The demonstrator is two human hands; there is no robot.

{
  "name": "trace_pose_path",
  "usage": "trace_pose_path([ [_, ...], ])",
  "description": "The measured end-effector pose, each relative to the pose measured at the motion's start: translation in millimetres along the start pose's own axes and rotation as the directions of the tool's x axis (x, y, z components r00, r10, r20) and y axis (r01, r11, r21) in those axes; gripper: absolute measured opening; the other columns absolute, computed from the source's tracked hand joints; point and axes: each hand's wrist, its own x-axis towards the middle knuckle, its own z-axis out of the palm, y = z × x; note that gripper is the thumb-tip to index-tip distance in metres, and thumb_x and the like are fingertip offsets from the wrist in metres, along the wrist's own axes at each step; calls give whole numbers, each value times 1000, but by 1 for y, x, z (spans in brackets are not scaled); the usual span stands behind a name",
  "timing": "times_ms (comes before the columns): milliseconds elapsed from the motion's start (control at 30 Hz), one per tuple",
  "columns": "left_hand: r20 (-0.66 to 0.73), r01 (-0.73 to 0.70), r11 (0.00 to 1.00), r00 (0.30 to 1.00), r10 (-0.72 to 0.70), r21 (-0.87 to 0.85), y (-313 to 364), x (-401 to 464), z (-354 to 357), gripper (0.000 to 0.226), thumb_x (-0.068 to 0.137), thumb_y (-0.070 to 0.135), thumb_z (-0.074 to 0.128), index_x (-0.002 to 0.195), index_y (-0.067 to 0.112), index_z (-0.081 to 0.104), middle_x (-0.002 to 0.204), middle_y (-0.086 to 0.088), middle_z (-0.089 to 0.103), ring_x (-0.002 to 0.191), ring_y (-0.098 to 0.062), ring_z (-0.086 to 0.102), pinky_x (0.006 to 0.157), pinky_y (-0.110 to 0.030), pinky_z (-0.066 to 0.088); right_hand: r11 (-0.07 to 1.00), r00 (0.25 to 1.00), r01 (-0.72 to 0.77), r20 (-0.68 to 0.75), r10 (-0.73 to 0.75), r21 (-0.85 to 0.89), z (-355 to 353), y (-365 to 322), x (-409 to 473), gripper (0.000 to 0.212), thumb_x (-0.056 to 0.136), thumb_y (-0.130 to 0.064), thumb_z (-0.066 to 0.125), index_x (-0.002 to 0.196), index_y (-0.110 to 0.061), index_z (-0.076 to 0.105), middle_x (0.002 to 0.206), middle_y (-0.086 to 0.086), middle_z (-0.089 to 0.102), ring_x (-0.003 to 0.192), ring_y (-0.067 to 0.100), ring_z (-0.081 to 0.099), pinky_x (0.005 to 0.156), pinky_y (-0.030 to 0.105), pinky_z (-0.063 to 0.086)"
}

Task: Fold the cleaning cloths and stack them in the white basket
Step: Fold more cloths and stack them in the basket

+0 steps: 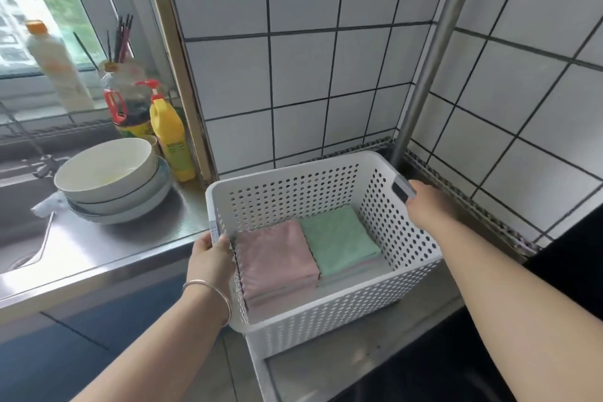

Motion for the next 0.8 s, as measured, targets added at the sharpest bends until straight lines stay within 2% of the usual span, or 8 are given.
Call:
trace_pose_path([
  [100, 7, 8, 1000, 1000, -8, -24, -2, 2, 3, 27, 96, 16, 45, 121, 8, 51, 66, -1, 43, 55, -15, 37, 54, -26, 31, 999, 1000, 0, -6, 0, -33, 0, 0, -3, 41, 94, -9, 35, 131, -21, 44, 112, 12, 58, 77, 26, 52, 52, 26, 38],
  [200, 7, 15, 1000, 1000, -15, -25, -4, 7, 3, 30, 96, 17, 45, 124, 7, 49, 65, -1, 42, 54, -15, 36, 53, -26, 31, 963, 980, 167, -74, -186, -210, -5, -10, -17, 56, 96, -26, 41, 148, -20, 21, 148, 8, 33, 130, 29, 34, 103, 40, 35],
  [300, 17, 15, 1000, 1000, -14, -18, -8, 6, 4, 28, 95, 19, 47, 120, 8, 52, 66, -1, 44, 55, -16, 39, 55, -26, 32, 684, 636, 710, -266, -725, -165, -9, -26, -57, 59, 90, -44, 43, 142, -19, 33, 146, 5, 38, 132, 24, 36, 110, 45, 29],
  [400, 4, 8, 1000, 1000, -8, -15, -6, 6, 10, 31, 91, 23, 50, 119, 10, 53, 73, -8, 53, 61, -20, 45, 69, -35, 40, 379, 356, 917, -172, -918, -122, 2, -21, -107, 56, 89, -53, 35, 135, -22, 39, 139, 3, 46, 128, 21, 41, 108, 39, 29],
  [500, -14, 2, 1000, 1000, -2, 4, -13, 24, 17, 51, 75, 35, 54, 123, 18, 52, 118, -26, 57, 99, -41, 59, 98, -54, 40, 380, 370, 920, -105, -923, -98, 22, -1, -132, 58, 89, -57, 33, 137, -25, 40, 142, -1, 44, 132, 19, 38, 109, 41, 27],
  [567, -4, 18, 1000, 1000, -18, 7, -23, 40, 22, 59, 67, 39, 52, 123, 18, 52, 126, -28, 52, 114, -48, 51, 99, -58, 37, 429, 423, 894, -76, -903, -126, 32, 15, -139, 59, 89, -58, 33, 138, -26, 39, 144, -2, 42, 135, 18, 34, 111, 43, 23],
  [667, -12, -15, 1000, 1000, 15, 23, -6, 25, 33, 41, 82, 27, 49, 120, 13, 54, 104, -28, 60, 77, -39, 56, 78, -43, 48, 500, 506, 847, -16, -863, -181, 38, 30, -139, 63, 90, -60, 32, 144, -27, 31, 151, -4, 31, 141, 17, 24, 115, 43, 13],
  [800, -53, -11, 1000, 999, 10, -9, 1, 24, 47, 36, 85, 26, 50, 120, 19, 53, 114, -23, 61, 84, -31, 55, 95, -51, 43, 570, 592, 790, 39, -805, -227, 43, 34, -132, 73, 90, -60, 34, 150, -25, 12, 158, -2, 10, 145, 19, 6, 113, 43, 7],
])
